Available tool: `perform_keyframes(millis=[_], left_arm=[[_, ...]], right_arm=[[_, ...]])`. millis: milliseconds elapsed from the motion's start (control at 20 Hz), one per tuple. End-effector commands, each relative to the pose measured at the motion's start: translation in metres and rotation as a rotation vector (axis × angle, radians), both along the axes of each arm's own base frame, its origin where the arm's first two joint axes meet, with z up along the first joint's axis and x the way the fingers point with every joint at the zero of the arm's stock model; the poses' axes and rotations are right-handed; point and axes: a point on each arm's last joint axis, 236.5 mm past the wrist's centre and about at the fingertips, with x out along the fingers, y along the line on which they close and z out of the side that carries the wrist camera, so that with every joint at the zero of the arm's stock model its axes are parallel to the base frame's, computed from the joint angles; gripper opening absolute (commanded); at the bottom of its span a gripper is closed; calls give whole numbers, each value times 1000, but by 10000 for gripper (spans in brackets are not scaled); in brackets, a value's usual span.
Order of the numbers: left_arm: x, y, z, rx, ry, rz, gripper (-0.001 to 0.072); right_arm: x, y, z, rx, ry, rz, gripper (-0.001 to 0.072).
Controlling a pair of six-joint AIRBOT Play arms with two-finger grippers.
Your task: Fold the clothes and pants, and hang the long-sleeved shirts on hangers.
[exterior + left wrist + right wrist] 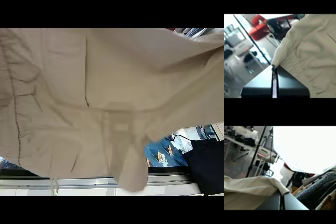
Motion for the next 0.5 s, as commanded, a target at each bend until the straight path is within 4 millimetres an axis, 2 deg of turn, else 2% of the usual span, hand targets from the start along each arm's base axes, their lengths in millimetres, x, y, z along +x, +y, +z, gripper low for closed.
perform_keyframes(millis=[0,100,200,250,300,350,400,450], left_arm=[[57,-11,-84,-21,364,-41,11],[107,-15,-174,11,668,-57,11],[164,-9,-265,24,880,-21,13],[195,-2,-313,34,960,19,12],[221,-1,-354,27,1018,35,13],[247,-1,-393,5,1057,54,13],[266,-4,-426,-9,1078,69,12],[279,-6,-447,-16,1084,81,12]], right_arm=[[79,5,-98,-72,348,6,12],[140,10,-198,-89,628,21,12],[194,13,-293,-94,817,22,13],[218,14,-333,-91,868,18,13],[242,15,-370,-81,903,10,13],[260,17,-395,-59,919,1,13],[275,20,-415,-39,923,2,13],[283,23,-424,-18,918,9,12]])
